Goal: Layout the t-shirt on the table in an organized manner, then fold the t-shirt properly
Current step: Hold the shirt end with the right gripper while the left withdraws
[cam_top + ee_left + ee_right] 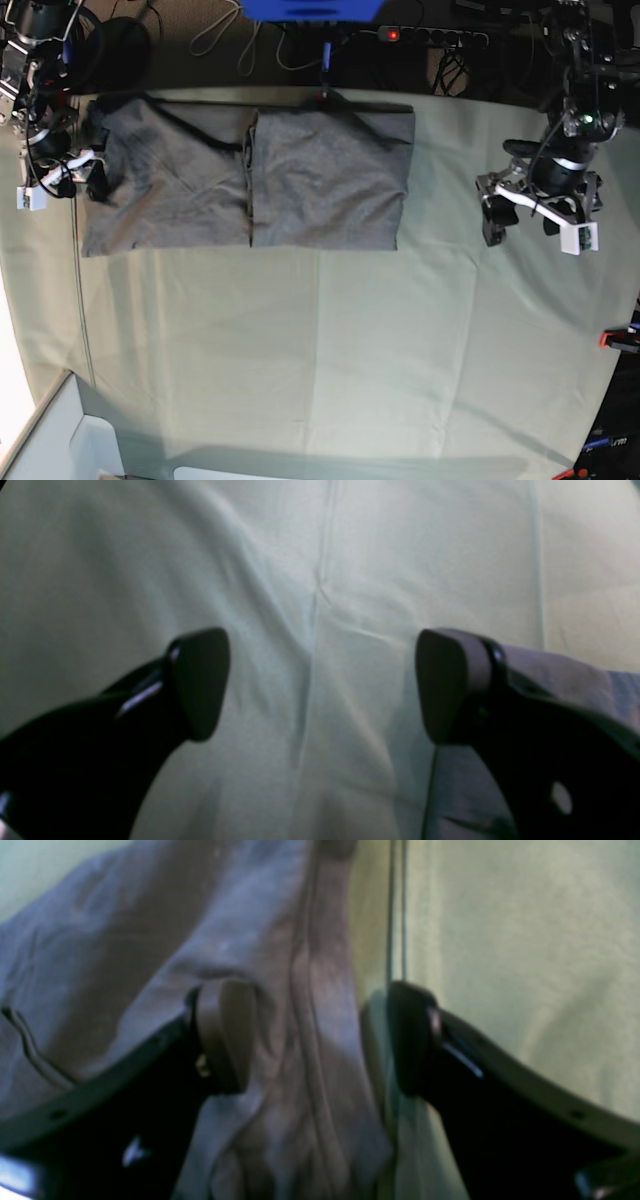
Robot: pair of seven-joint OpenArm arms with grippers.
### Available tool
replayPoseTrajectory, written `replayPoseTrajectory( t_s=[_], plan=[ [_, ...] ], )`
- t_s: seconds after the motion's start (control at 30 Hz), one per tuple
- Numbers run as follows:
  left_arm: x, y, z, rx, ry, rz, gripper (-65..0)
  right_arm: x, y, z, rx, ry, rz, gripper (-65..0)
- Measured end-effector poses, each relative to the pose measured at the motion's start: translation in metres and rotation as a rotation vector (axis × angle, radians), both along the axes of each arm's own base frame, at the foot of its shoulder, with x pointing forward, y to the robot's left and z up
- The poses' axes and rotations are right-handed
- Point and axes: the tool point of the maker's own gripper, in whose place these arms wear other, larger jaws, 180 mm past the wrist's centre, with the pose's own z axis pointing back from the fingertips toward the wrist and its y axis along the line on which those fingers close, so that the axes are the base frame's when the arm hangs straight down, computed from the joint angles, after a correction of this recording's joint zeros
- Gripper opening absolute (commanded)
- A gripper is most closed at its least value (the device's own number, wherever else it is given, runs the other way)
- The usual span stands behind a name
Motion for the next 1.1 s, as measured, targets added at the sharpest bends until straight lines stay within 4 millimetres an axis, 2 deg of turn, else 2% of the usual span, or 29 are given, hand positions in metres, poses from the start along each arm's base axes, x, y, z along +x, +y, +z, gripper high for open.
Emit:
replayPoseTrajectory(
  t_s=[0.17, 0.4, 0.8, 0.9, 1.1],
  plan=[
    [0.000, 0.000, 0.000, 0.000, 0.002, 0.000, -8.4, 0.000, 0.002, 0.000, 0.010, -0.011, -0.007, -23.6],
    [0.000, 0.000, 0.000, 0.000, 0.002, 0.001, -8.4, 0.002, 0.017, 0.000, 0.036, -0.028, 0.010, -27.3],
    [0.002, 0.003, 0.002, 0.006, -0.007, 0.006, -8.4, -0.011, 0.032, 0.003, 0.018, -0.012, 0.053, -28.6],
    [0.002, 0.003, 0.002, 0.005, -0.006, 0.006, -8.4, -0.011, 0.038, 0.003, 0.028, -0.017, 0.050, -33.9],
    [0.002, 0.003, 0.002, 0.006, -0.006, 0.006, -8.4, -0.012, 0.042, 0.001, 0.031, -0.004, 0.059, -53.5]
  ],
)
